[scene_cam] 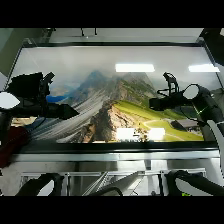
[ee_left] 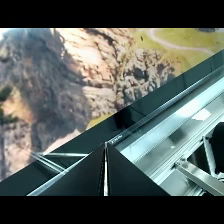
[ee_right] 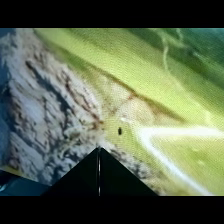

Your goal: Fold the shirts.

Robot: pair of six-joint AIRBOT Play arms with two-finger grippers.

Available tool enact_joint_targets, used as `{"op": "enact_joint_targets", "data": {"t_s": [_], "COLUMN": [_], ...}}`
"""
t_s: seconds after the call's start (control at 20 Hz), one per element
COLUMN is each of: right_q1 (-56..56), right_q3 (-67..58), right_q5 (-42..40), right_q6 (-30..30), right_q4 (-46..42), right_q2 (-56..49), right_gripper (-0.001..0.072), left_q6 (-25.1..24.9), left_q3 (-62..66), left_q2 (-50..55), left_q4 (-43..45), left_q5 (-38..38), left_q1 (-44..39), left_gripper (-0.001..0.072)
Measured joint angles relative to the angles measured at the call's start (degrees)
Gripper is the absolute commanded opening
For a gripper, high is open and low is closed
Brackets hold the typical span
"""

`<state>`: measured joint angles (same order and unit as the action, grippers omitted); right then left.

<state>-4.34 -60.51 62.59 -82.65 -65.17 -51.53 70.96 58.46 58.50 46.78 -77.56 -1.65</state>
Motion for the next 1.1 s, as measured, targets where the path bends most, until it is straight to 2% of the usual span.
{"op": "enact_joint_targets", "data": {"t_s": [0.8,0.95,1.1], "right_q1": [0.0,0.0,0.0], "right_q3": [0.0,0.0,0.0], "right_q5": [-3.4,-3.9,-4.1], "right_q6": [0.0,0.0,0.0], "right_q4": [0.7,1.6,2.0], "right_q2": [-0.6,-2.1,-3.8], "right_gripper": [0.0025,0.0025,0.0025], "left_q6": [0.0,0.0,0.0], "left_q3": [0.0,0.0,0.0], "left_q2": [0.0,0.0,0.0], "left_q4": [-0.2,-0.2,-0.1], "left_q5": [3.7,6.7,12.9], "left_q1": [0.0,0.4,3.4], "left_gripper": [0.0016,0.0016,0.0016]}}
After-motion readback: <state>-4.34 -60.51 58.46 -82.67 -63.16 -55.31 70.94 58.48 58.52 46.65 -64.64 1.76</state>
